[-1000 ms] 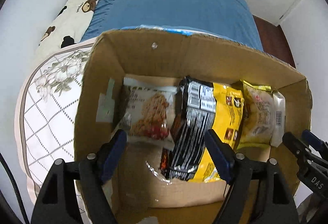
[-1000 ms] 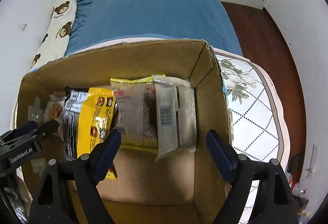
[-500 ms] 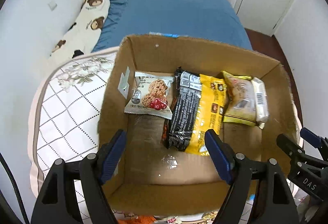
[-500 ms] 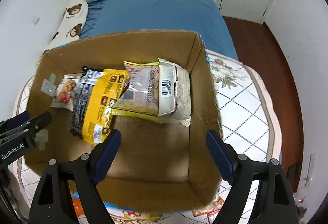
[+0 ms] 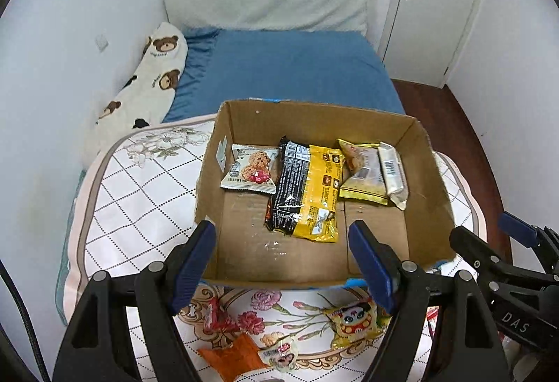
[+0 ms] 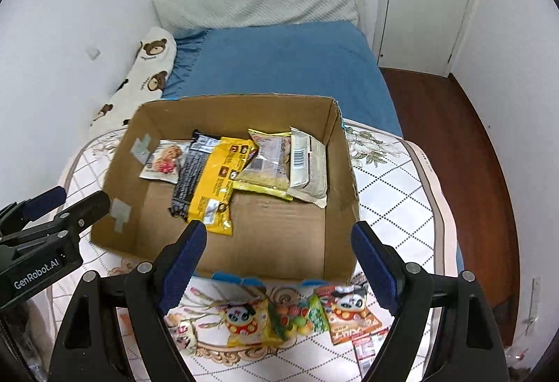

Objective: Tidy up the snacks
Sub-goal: 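Grasp the panda-print bag with the left tool while the right grasps the brown wafer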

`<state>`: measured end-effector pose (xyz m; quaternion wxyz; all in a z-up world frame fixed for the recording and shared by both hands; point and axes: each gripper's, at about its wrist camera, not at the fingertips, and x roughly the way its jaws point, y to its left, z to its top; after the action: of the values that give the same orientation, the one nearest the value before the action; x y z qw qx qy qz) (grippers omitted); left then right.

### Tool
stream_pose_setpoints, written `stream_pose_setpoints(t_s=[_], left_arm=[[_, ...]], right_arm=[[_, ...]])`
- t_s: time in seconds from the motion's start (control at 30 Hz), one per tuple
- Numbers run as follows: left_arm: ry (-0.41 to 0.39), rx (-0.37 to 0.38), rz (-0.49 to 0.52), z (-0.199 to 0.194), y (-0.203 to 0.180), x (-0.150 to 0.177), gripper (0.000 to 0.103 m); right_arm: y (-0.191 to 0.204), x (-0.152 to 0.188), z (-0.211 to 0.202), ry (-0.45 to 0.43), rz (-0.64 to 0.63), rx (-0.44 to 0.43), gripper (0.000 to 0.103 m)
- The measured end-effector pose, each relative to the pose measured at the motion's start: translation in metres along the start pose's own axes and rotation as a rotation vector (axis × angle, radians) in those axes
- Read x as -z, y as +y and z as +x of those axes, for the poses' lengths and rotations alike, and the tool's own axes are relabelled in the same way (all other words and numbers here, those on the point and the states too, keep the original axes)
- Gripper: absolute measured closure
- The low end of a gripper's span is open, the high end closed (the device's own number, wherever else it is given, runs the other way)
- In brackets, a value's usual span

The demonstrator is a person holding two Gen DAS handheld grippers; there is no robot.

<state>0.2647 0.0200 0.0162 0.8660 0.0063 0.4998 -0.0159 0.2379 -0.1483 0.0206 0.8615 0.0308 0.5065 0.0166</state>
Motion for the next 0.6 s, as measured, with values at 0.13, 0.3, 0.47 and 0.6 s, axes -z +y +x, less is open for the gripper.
stream_pose_setpoints(t_s=[0.13, 0.3, 0.47, 0.6], left_arm=[[-0.018, 0.012, -0.003, -0.016, 0.0, 0.011, 0.025], [-0.004, 0.028, -0.015, -0.026, 0.001, 0.03, 0.025], [0.073, 0.003, -0.014, -0.014, 0.006, 0.069, 0.025], [0.172, -0.048, 0.0, 0.01, 0.01, 0.117, 0.025]], right_arm=[[0.002, 0.014, -0.021, -0.023, 0.022, -0.03, 0.016], [0.002, 0.032, -0.033, -0.008, 0.056, -0.065, 0.016], [-0.011, 0.075, -0.014, 0.122, 0.149, -0.104, 0.016], [-0.028, 0.142, 0.022, 0.333, 0.285, -0.164, 0.016]])
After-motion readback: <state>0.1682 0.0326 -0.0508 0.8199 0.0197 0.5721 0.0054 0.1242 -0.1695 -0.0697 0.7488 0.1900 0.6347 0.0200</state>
